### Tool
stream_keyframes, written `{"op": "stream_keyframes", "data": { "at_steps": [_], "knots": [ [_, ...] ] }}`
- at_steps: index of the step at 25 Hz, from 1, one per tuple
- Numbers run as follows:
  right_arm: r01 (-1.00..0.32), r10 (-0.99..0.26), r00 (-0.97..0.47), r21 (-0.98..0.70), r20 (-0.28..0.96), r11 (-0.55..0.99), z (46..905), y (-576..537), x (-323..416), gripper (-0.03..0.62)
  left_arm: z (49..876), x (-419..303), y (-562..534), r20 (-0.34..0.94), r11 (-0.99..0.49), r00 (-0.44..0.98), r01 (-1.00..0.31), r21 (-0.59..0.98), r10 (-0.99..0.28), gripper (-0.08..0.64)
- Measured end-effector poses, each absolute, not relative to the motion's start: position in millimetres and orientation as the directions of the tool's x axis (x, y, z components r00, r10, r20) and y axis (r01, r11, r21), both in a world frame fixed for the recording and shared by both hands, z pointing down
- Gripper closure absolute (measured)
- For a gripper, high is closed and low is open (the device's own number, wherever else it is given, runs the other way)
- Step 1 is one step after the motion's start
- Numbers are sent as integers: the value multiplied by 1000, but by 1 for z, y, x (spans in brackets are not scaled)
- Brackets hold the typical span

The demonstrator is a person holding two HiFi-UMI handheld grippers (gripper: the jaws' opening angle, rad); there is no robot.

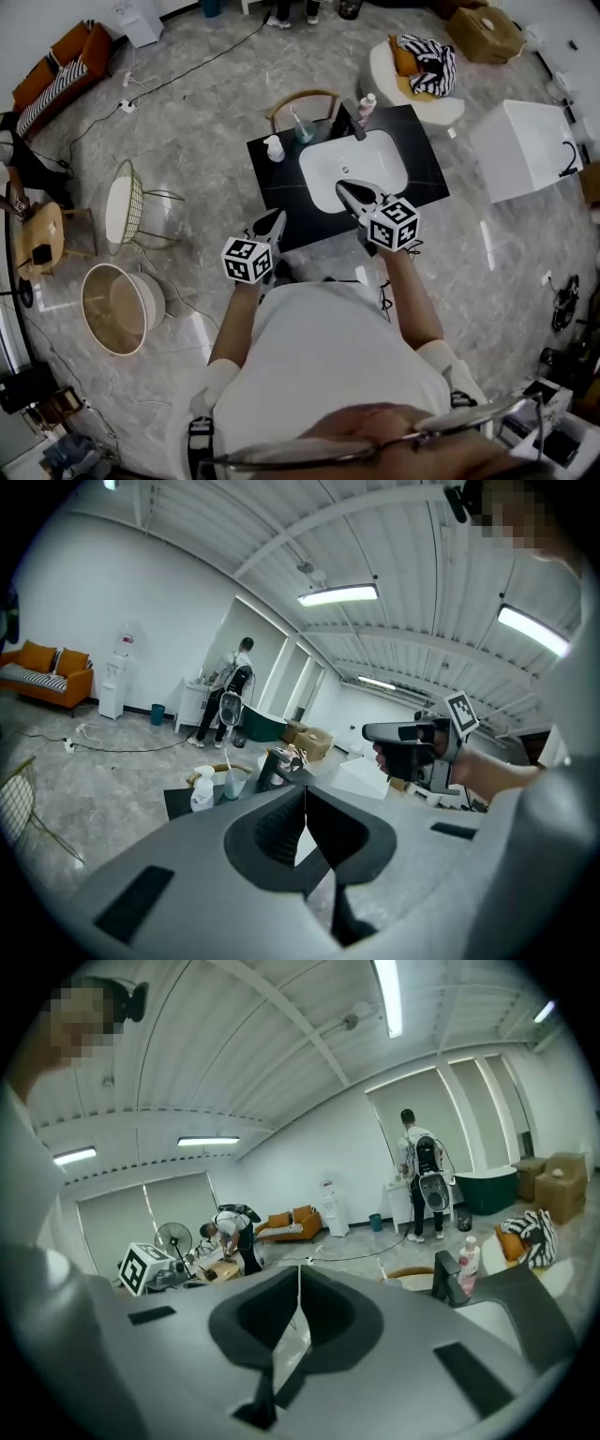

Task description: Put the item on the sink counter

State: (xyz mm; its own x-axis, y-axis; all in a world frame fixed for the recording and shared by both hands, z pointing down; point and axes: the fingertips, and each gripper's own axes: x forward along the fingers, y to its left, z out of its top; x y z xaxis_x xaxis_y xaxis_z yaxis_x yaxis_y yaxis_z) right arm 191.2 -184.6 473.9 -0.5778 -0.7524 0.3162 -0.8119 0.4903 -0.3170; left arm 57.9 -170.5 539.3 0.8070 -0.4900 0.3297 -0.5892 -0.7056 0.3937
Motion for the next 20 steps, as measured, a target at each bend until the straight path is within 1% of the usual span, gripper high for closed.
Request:
{"op": "stream_keyframes", "data": {
  "at_steps": [3, 5, 11, 20],
  "knots": [
    [-804, -730, -595, -245, 336, 542, 467, -157, 199, 583, 541, 63, -147, 330, -663, 783, -622, 417, -527, 555],
    [-789, -714, -614, -228, 336, 571, 464, -138, 203, 584, 538, 67, -132, 336, -652, 769, -639, 408, -544, 555],
    [-726, -656, -686, -249, 315, 641, 467, -87, 205, 586, 514, 74, -84, 292, -611, 735, -674, 416, -612, 555],
    [-623, -561, -781, -285, 274, 729, 473, -56, 173, 586, 482, 45, -32, 280, -541, 650, -751, 379, -707, 555]
  ]
}}
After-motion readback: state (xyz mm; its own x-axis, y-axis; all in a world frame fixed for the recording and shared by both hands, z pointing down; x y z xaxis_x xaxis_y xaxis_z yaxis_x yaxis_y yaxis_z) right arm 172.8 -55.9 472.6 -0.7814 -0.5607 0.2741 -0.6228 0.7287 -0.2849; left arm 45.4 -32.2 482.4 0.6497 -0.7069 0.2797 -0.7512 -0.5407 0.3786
